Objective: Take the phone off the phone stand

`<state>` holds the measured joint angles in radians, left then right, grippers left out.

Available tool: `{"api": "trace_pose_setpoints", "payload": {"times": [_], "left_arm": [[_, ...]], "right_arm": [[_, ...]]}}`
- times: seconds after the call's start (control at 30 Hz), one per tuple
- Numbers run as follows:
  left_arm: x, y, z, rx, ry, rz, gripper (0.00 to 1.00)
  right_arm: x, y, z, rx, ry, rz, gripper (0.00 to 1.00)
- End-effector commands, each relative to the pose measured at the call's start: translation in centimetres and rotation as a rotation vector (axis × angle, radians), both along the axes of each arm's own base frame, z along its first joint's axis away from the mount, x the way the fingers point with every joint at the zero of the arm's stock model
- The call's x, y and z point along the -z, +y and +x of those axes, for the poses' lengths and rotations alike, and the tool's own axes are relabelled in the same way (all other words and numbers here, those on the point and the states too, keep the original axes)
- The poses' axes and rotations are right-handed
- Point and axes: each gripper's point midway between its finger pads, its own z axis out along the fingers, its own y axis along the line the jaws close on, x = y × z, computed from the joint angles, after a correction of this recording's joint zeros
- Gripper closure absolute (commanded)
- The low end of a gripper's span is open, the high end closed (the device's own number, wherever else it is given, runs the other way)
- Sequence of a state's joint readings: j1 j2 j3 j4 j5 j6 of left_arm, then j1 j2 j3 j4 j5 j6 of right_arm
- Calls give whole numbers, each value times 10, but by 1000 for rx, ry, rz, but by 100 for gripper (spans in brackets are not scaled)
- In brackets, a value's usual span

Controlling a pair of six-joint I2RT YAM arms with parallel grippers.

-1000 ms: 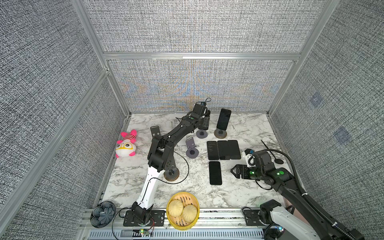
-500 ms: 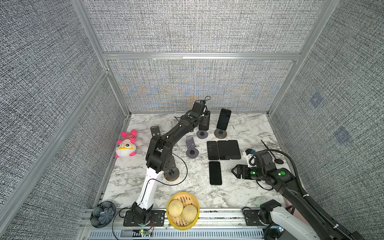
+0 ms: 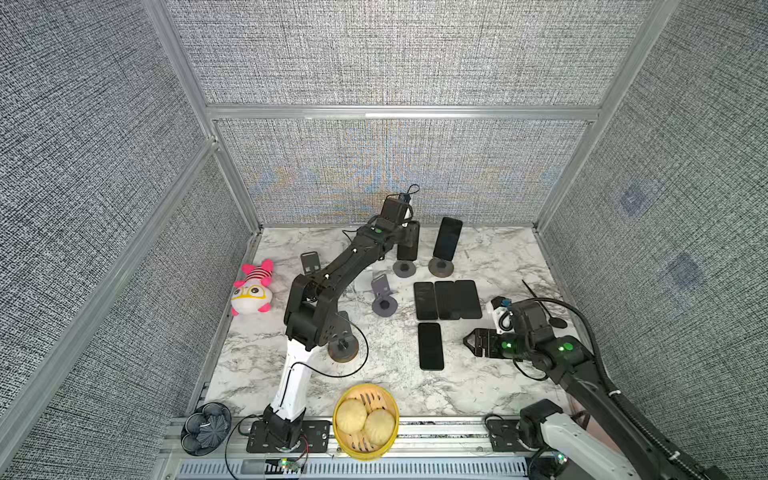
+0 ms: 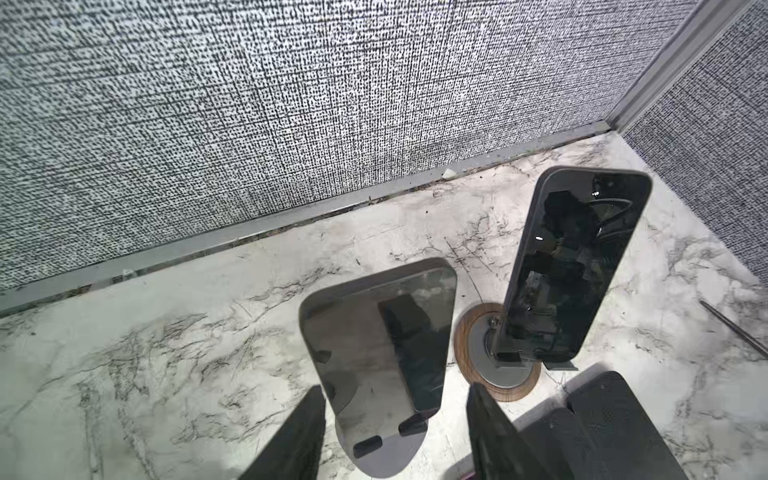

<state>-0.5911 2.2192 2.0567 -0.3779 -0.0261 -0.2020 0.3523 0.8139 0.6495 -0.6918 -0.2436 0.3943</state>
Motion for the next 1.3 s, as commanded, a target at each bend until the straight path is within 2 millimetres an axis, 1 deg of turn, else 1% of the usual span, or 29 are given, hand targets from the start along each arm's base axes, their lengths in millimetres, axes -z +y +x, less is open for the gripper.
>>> {"api": "trace_pose_setpoints", "payload": {"times": [0.0,0.03,0.1,0.13,0.37,0.57,0.67,0.9,1.03,1.27], "left_arm": [[7,6,1,-25,19,21,31],[10,6,1,-33,22,23,24],[14,6,3,-43,21,10,3],[14,3,3,-46,18,-3,1],[23,0,18,-121,-5,-38,2],[36,-10,25,-156,-15,-37,1],[44,-9,28,-181,-9,-23,2],[49,-7,31,-208,-12,-21,2],[46,-7,30,-204,-19,-26,9],[48,-8,30,-191,-7,-20,25]], "right_arm": [[-3,1,-2,-14,3,-2,14],[-4,1,-2,-14,3,-3,14],[-4,-1,-3,-11,3,-8,14],[-4,-1,-3,-9,0,-9,14],[-1,-1,-1,4,3,-2,14],[0,0,1,2,6,-3,14],[0,0,1,1,5,-6,14],[-1,-1,1,0,-1,-7,14],[1,-1,1,1,0,-8,14],[1,1,1,-3,9,-1,14]]}}
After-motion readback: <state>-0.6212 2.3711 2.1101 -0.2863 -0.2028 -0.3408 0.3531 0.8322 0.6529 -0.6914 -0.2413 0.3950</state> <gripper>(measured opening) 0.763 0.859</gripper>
